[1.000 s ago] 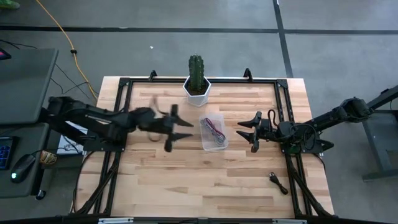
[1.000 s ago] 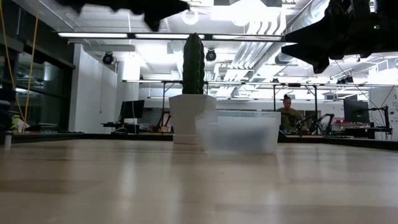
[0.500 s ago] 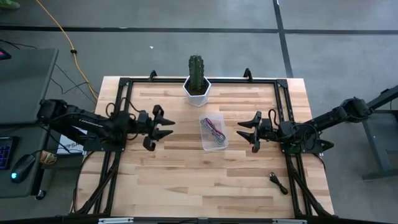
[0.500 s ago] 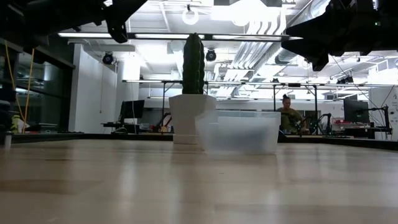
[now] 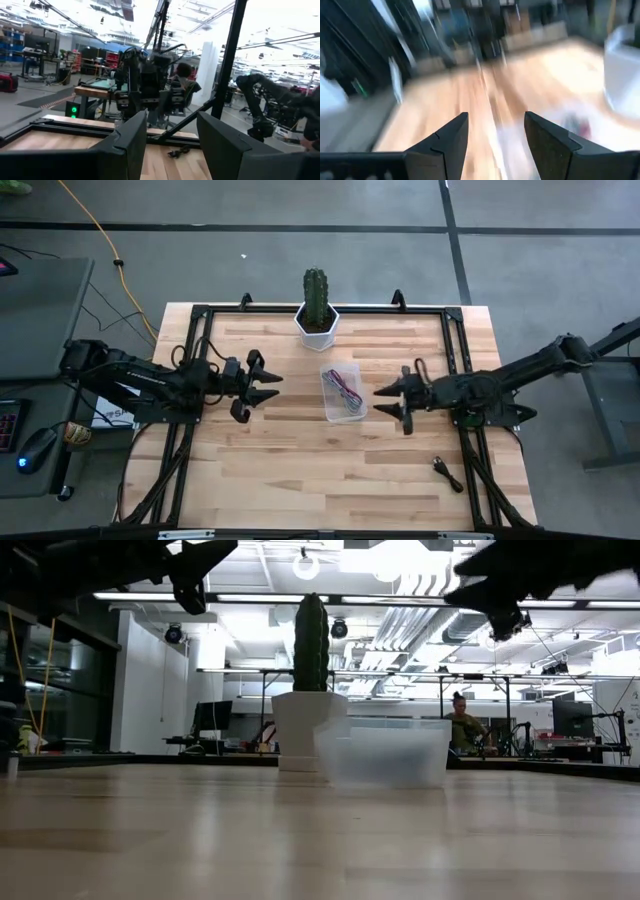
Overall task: Pick and place USB-C Cables
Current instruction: Put the black white charger cable into the transparent bin
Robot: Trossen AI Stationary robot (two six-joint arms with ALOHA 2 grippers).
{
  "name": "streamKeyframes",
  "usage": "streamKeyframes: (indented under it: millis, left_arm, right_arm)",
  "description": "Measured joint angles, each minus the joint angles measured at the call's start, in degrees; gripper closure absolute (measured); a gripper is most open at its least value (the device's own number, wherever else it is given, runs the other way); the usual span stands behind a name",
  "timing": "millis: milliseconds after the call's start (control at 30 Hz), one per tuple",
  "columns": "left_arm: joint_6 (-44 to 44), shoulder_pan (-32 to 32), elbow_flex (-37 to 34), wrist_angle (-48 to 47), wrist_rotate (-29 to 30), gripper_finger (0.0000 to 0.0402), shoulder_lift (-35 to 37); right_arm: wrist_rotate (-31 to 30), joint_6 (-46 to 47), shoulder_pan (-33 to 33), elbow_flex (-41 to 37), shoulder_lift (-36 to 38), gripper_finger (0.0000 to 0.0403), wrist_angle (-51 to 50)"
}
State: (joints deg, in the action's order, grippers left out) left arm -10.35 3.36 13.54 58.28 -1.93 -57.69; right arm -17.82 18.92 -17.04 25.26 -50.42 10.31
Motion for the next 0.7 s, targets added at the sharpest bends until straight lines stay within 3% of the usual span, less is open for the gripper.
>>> streamKeyframes:
  millis: [167,300,467,700]
  left_arm:
    - [0.0,0.0,0.0,0.0,0.0,0.0247,0.0]
    - [0.0,0.0,0.0,-0.2,0.0,0.0247,0.0]
    - [0.0,0.0,0.0,-0.1,0.0,0.0247,0.0]
    - [0.0,0.0,0.0,-0.2,0.0,0.0247,0.0]
  right_arm:
    - [2.4,22.1,-4.6,17.8,-6.8,0.0218,-43.1]
    - [9.7,42.5,-12.0,24.7,-13.9,0.0218,-62.3]
    - [17.9,61.0,-23.2,26.5,-20.9,0.0218,-67.6]
    - [18.8,75.1,-34.3,26.4,-28.3,0.0218,-66.1]
